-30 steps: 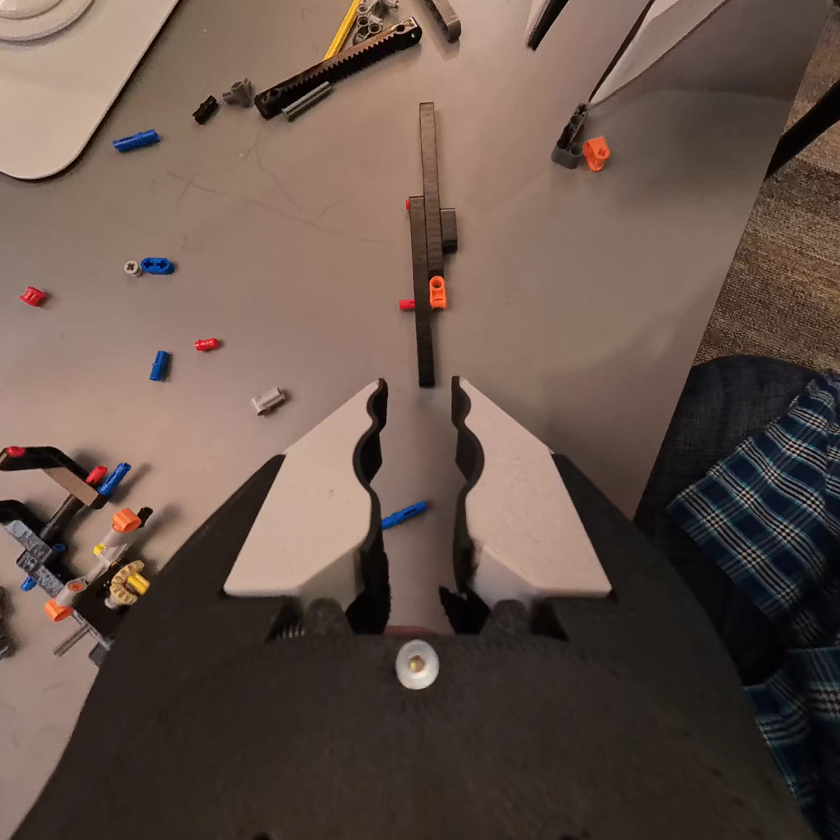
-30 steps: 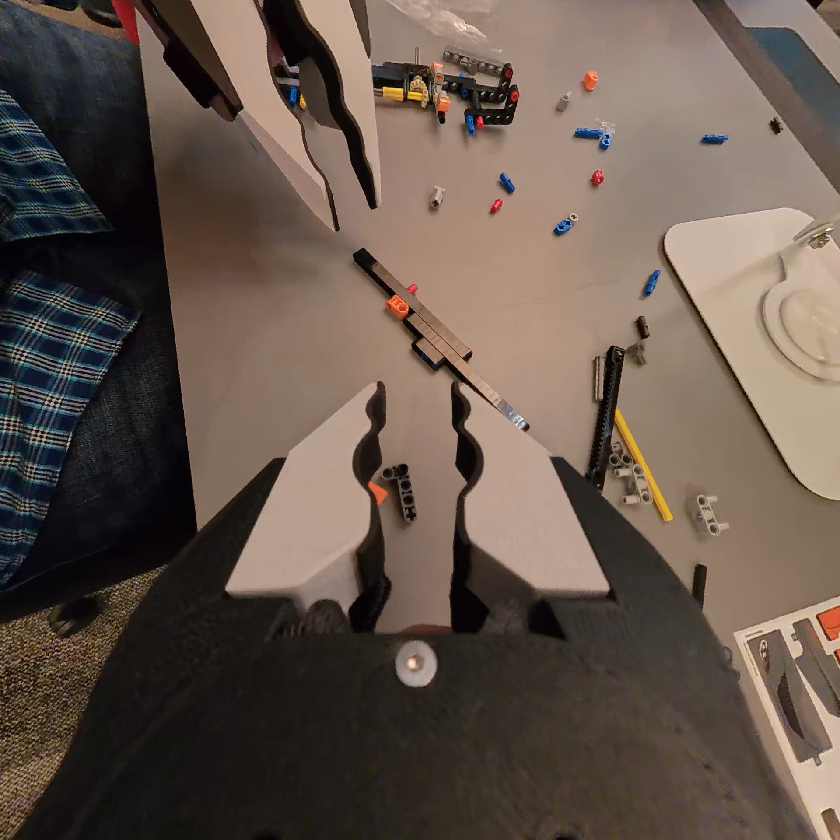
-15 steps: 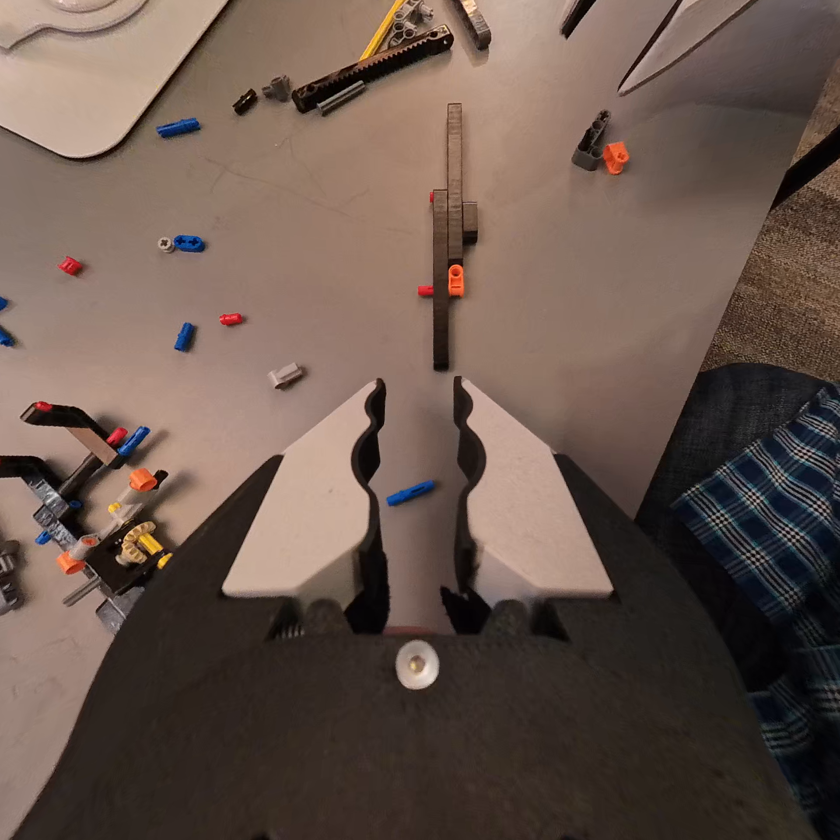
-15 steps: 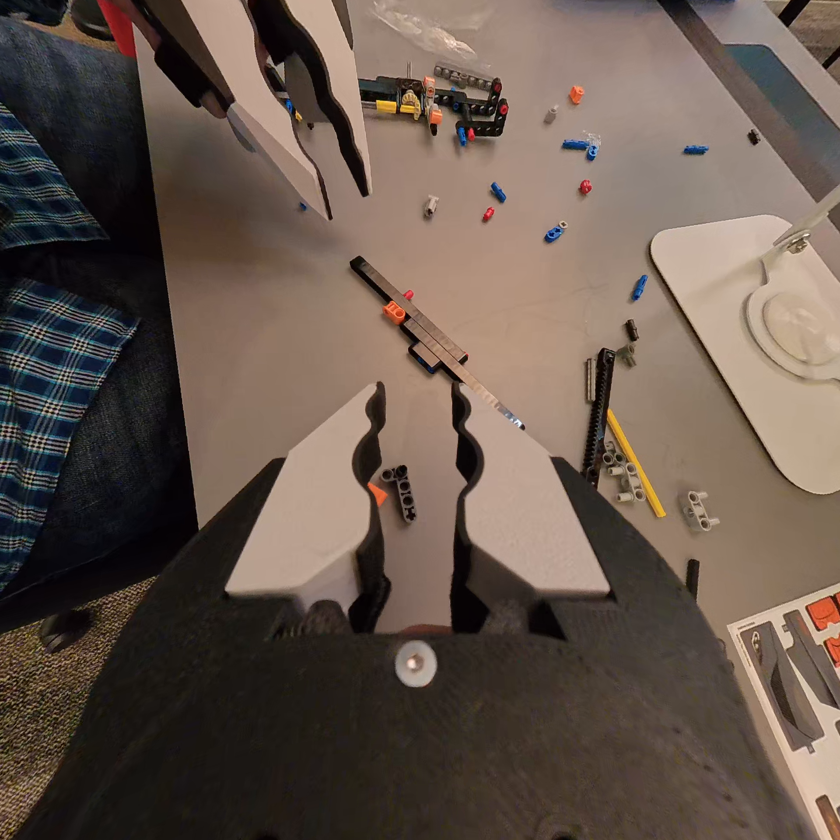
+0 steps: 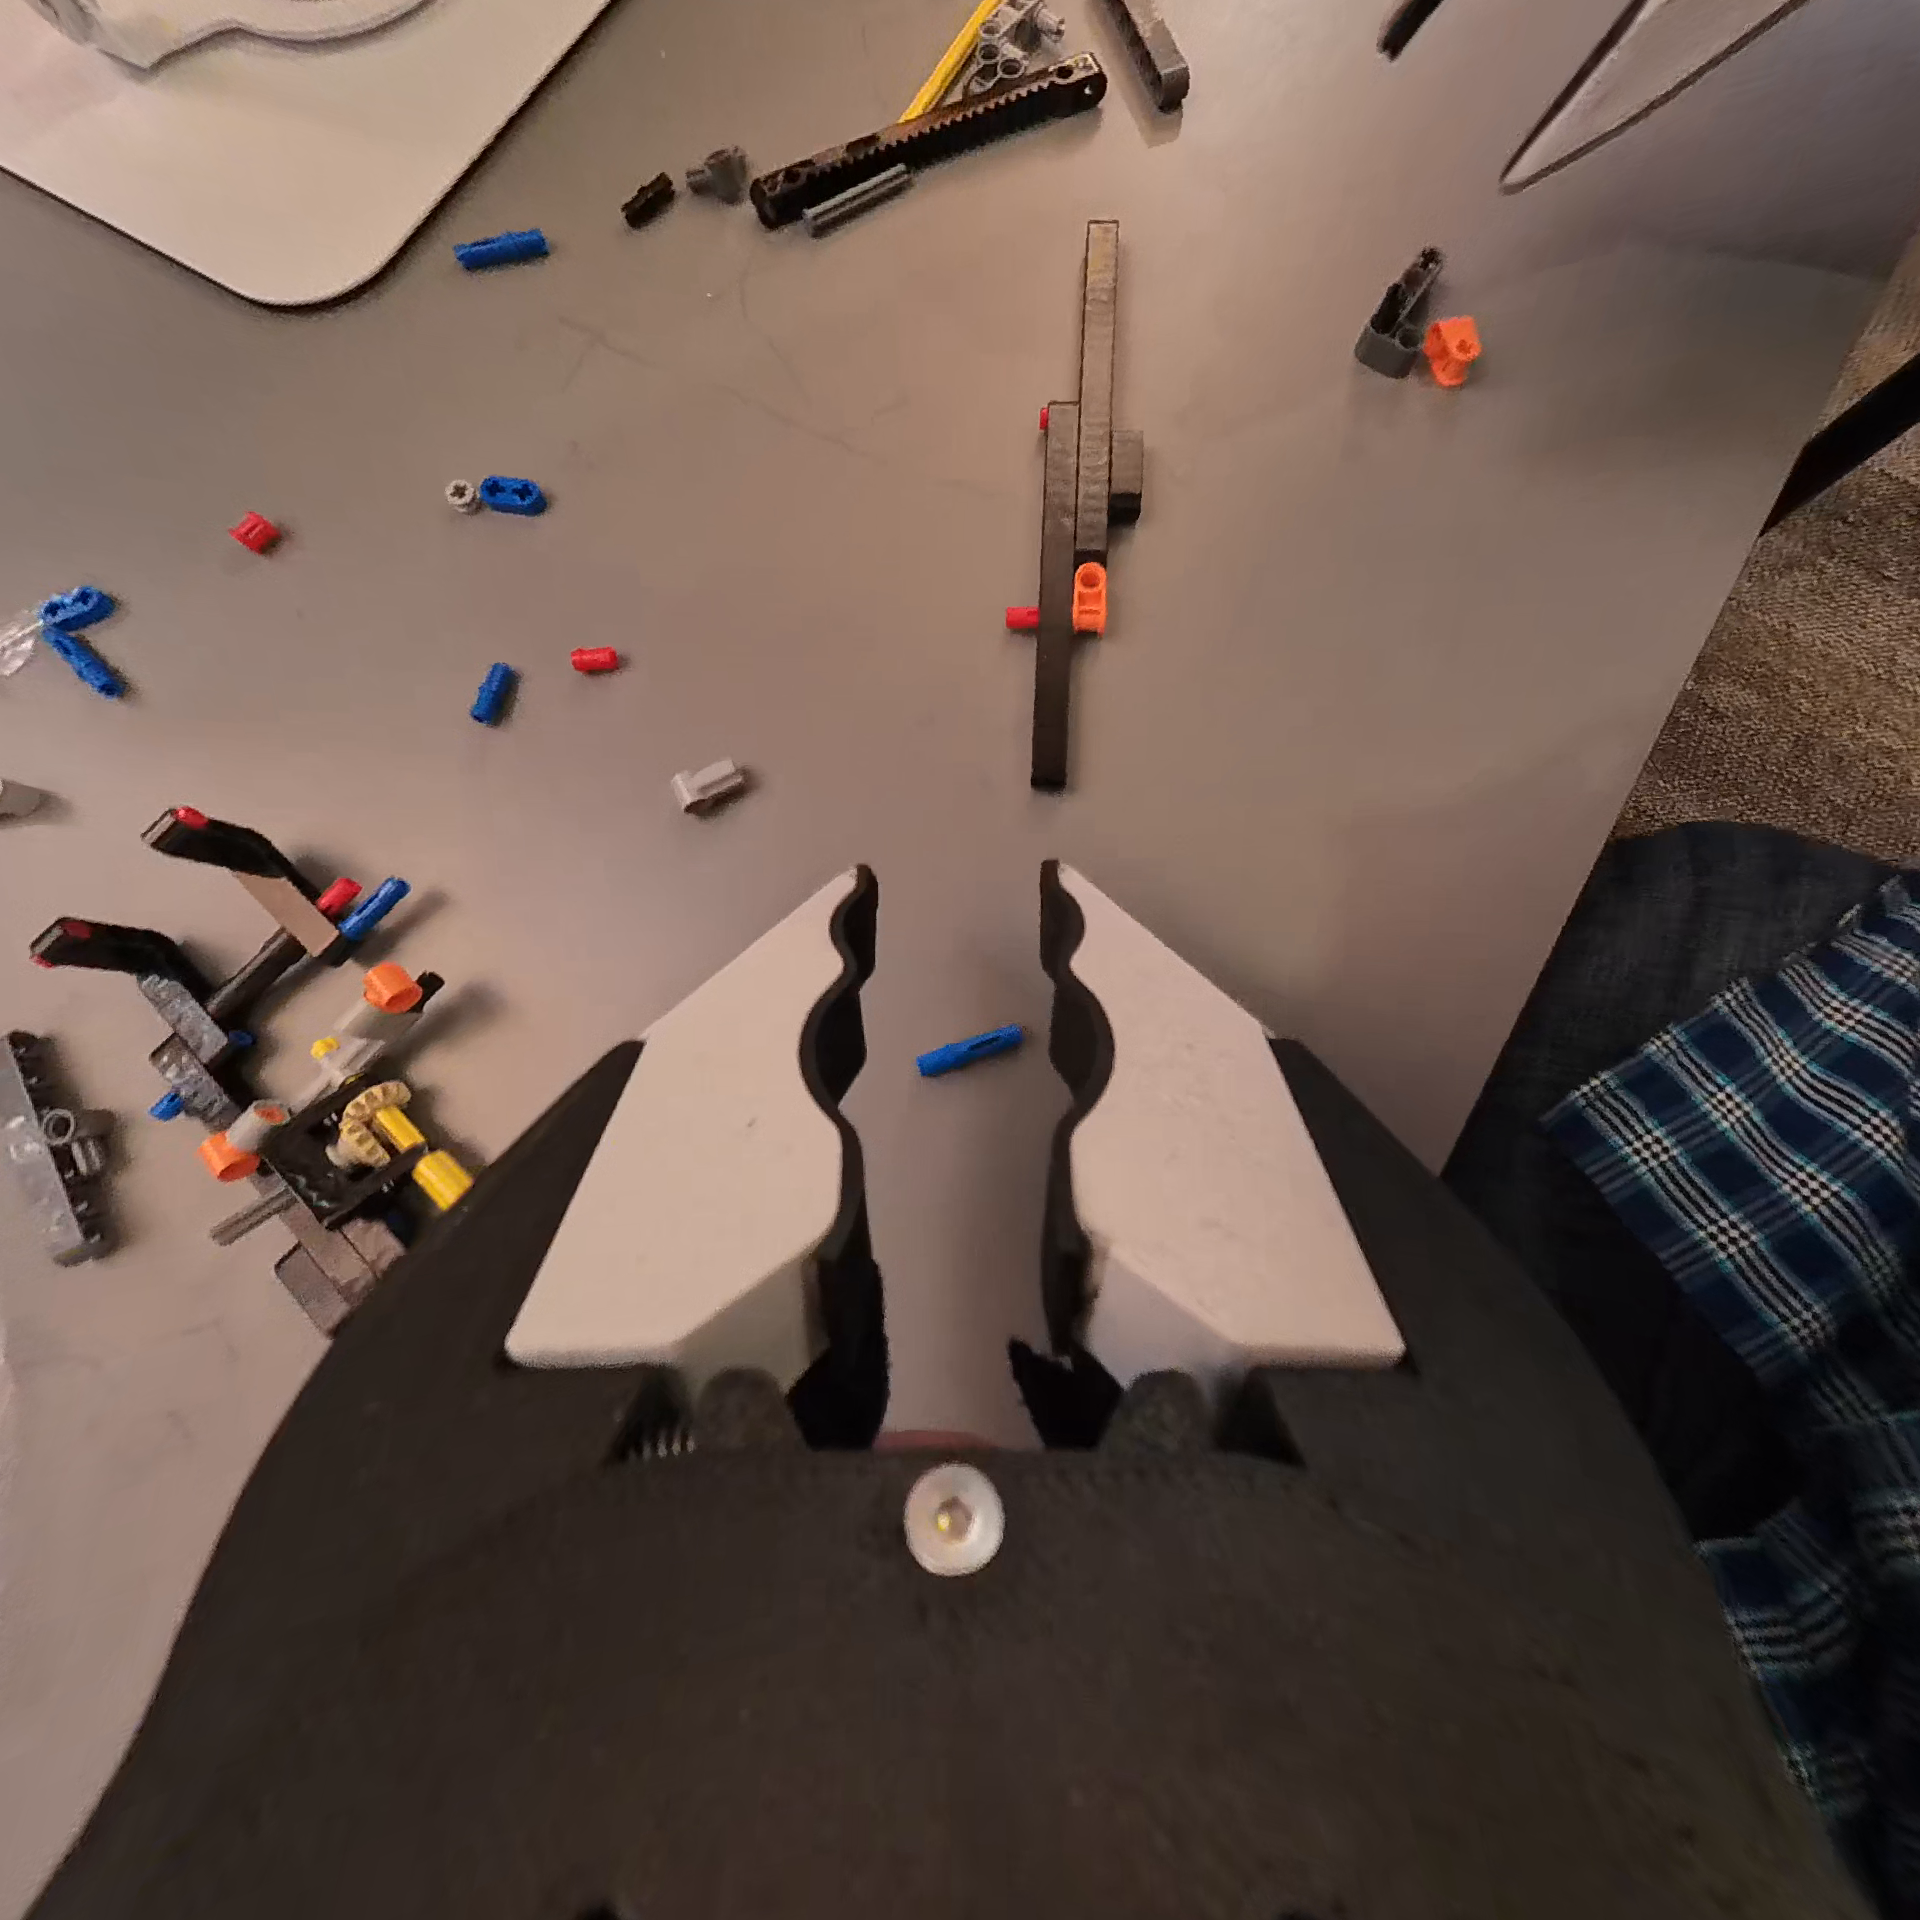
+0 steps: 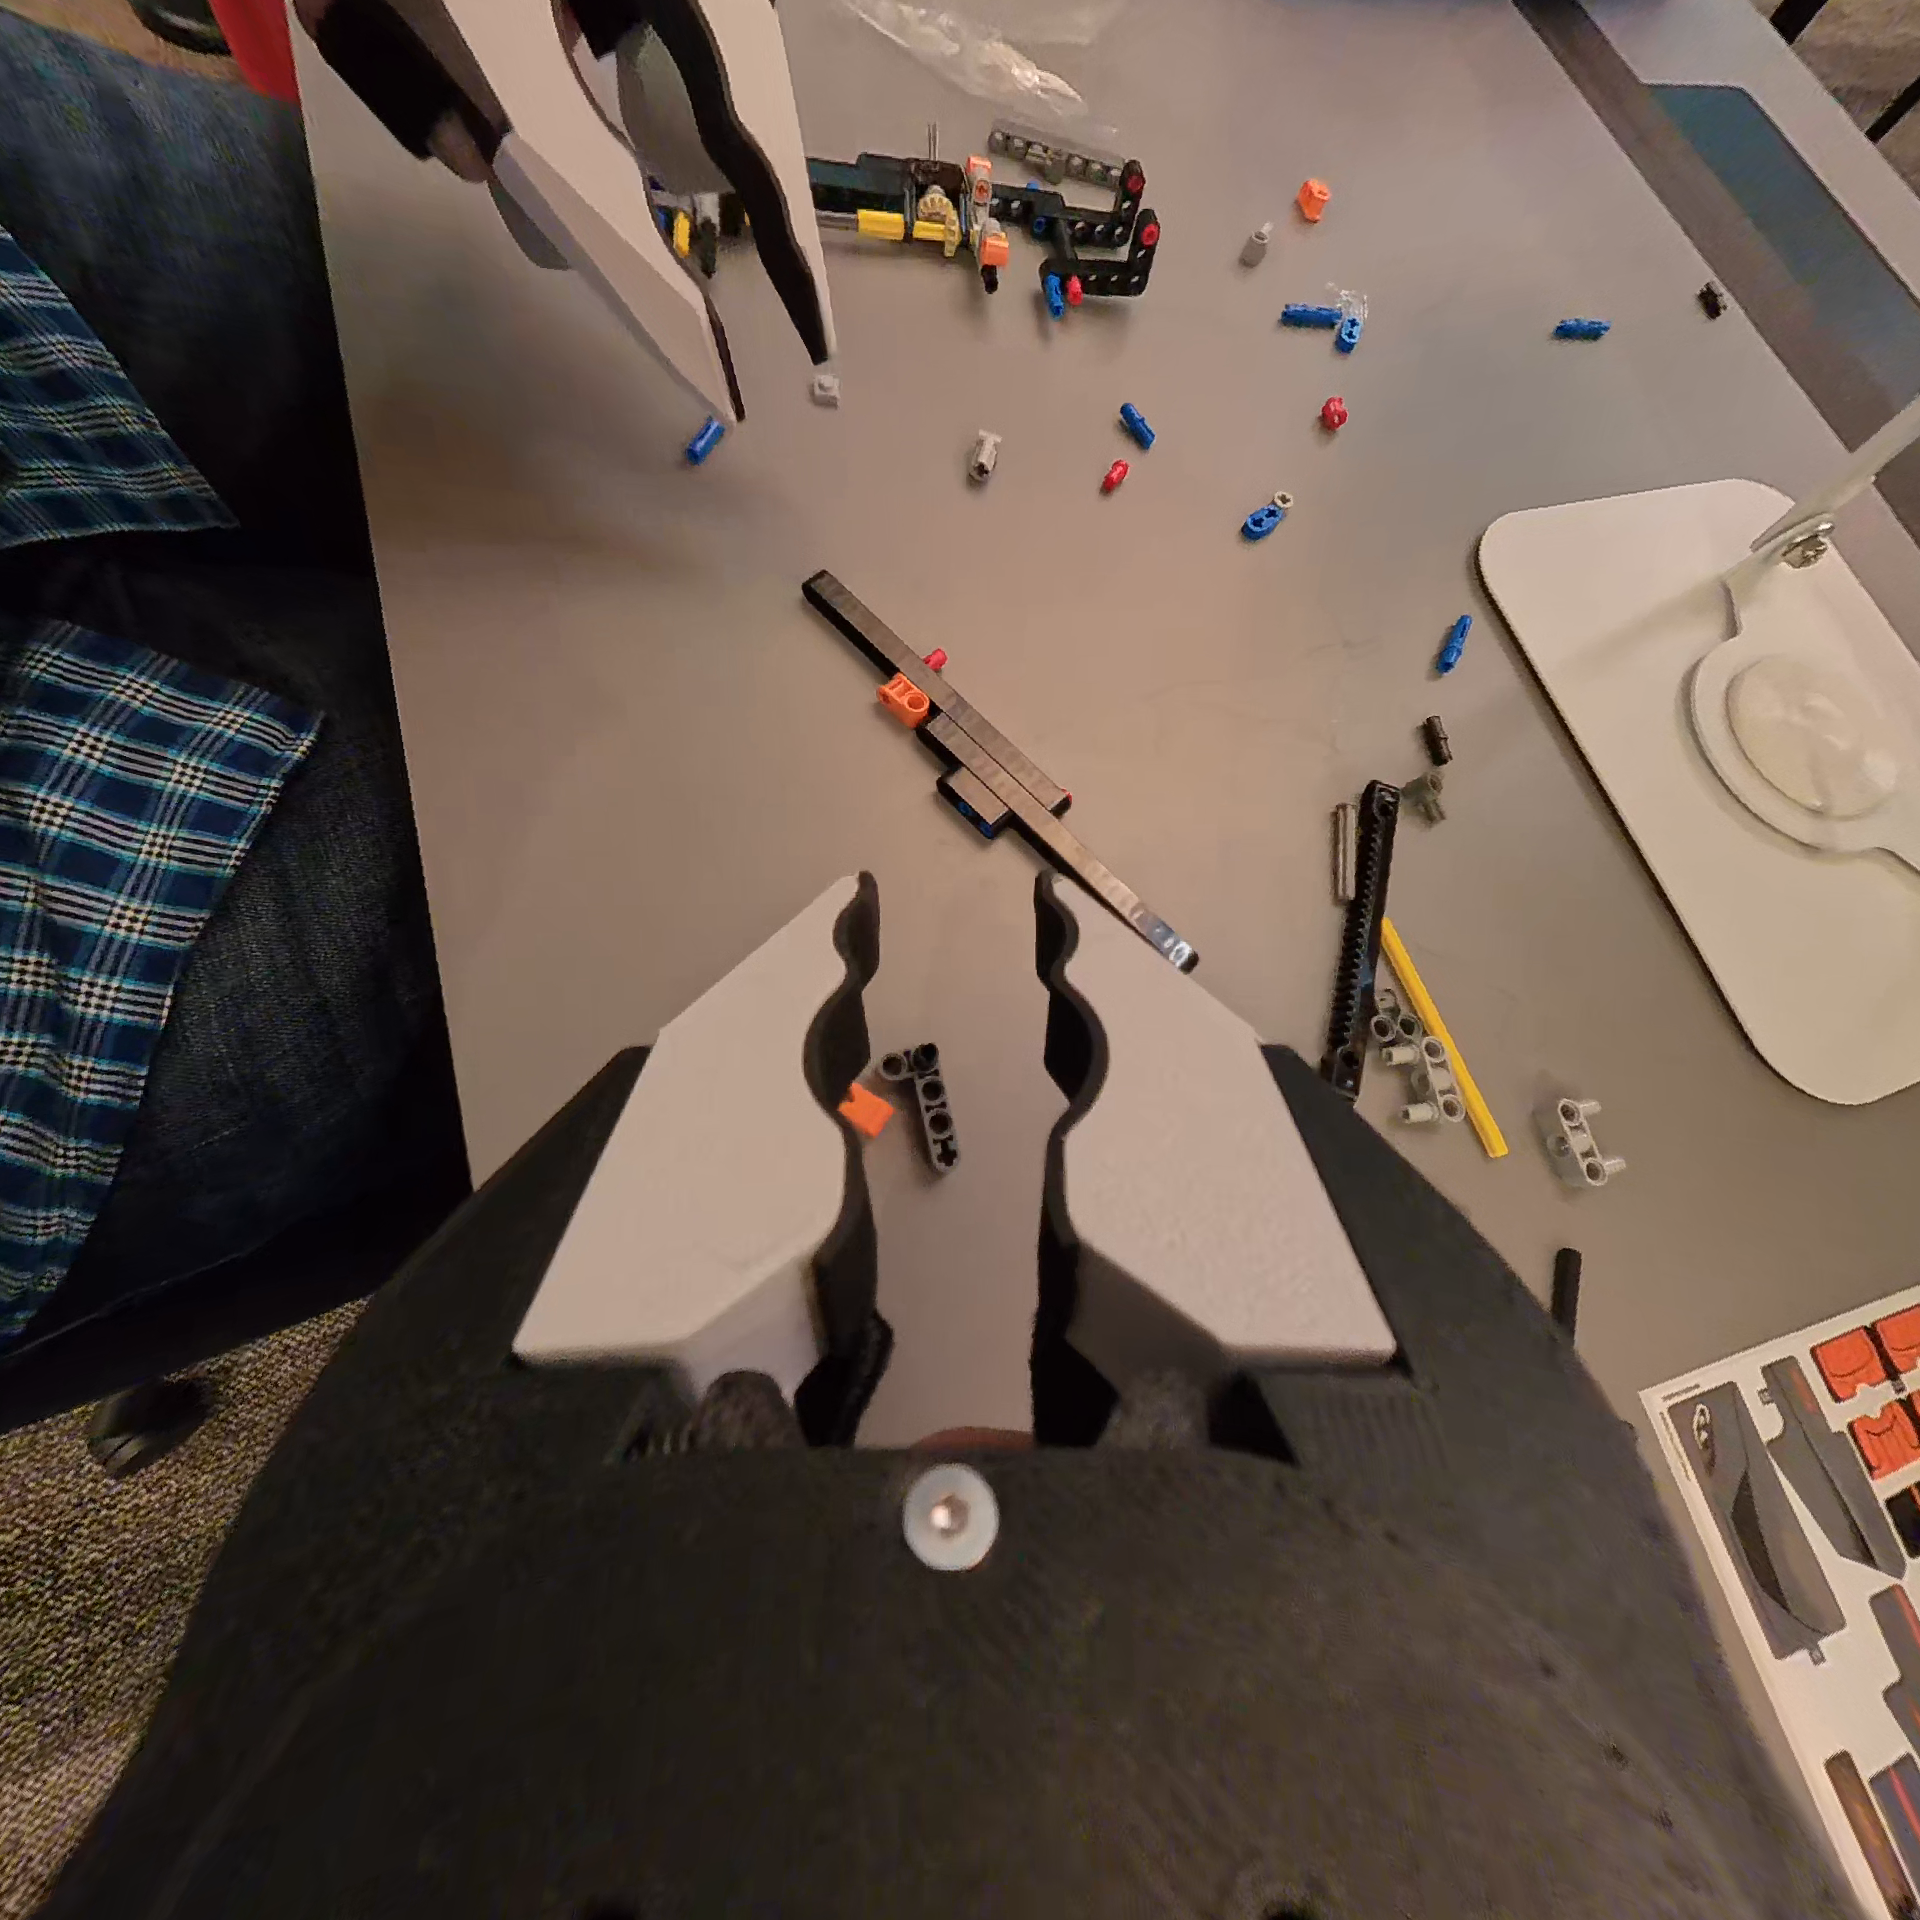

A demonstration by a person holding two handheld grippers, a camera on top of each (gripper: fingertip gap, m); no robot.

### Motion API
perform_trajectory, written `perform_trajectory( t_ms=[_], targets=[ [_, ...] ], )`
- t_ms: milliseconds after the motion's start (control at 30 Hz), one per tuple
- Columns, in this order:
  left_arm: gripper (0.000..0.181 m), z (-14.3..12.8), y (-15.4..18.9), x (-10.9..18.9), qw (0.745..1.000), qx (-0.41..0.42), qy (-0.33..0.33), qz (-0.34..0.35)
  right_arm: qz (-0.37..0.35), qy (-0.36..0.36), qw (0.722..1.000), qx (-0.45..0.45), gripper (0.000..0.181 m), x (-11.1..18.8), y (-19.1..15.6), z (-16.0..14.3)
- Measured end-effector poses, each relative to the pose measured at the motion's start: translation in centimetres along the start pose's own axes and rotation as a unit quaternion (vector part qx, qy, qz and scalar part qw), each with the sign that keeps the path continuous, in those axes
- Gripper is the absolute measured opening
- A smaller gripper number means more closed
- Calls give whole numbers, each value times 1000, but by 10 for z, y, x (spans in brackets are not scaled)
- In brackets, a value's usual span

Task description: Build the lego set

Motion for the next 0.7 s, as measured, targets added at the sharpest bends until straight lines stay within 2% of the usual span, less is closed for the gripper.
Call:
perform_trajectory(
  t_ms=[300,700],
  targets=[
    [29,-2,10,-1,1000,-1,1,-14,2,-8,1000,-10,29,-3,-7,-6],
    [32,9,30,-27,999,-41,-12,-17,-16,5,999,-47,30,15,-14,-28]
  ],
)
Point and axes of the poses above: each gripper's, where its closed fingertips meet, x back along the fingers, z out of its top, y = z × x across the jaws, the point moved 4 cm from there along x, back along the fingers, and after that the axes turned 14 degrees about z, right-handed, at the moved point
